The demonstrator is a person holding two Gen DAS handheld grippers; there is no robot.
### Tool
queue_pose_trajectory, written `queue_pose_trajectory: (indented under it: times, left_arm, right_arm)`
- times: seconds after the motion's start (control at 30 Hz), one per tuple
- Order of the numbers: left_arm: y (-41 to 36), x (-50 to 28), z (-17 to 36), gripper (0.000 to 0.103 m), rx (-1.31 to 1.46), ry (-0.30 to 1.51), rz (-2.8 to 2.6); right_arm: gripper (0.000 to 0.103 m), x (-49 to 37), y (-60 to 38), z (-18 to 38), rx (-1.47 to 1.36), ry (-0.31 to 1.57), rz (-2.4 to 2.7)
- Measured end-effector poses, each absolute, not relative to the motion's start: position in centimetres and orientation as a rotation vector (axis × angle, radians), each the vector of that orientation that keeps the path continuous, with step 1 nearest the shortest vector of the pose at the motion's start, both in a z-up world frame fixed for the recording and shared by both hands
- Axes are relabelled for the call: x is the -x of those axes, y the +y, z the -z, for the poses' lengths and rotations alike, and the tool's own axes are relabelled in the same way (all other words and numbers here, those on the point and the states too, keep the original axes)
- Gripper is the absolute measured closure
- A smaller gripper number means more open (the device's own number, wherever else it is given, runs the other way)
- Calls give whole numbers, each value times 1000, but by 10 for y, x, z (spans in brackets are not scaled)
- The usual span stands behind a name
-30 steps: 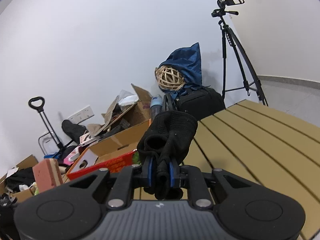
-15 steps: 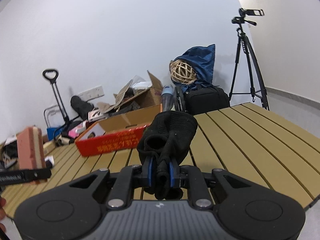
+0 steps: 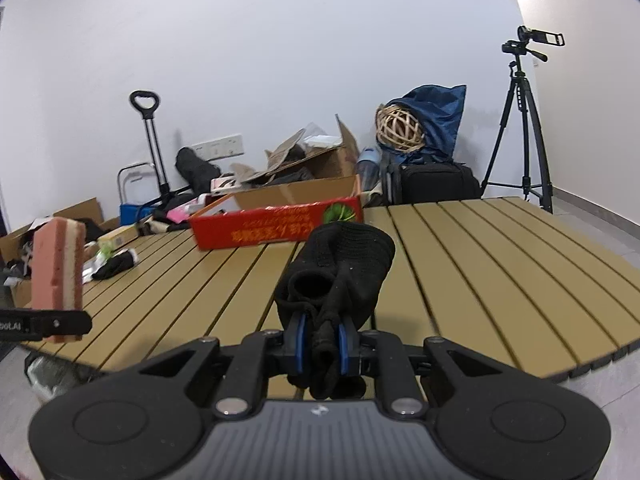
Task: Collect trash
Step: 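Carry the pink sponge with the left tool while the right tool carries the glove to the bin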
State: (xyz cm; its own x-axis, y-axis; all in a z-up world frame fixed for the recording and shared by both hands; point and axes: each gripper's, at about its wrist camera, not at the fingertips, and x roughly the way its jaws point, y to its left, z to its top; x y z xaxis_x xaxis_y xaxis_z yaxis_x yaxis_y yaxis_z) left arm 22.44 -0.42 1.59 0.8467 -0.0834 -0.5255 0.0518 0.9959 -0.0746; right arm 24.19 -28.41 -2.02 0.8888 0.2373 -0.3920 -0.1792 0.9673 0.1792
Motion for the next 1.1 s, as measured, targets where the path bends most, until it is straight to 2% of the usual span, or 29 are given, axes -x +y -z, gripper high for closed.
queue_pose_trajectory:
  times: [0.43,1.1]
  left_arm:
    - [9,-167,14,32,44,601,98]
    - [31,-131,79,32,57,735,97]
  right_arm:
    - [88,-166,-262,57,-67,447,-337]
    - [88,-124,-215,129,64,762,-382]
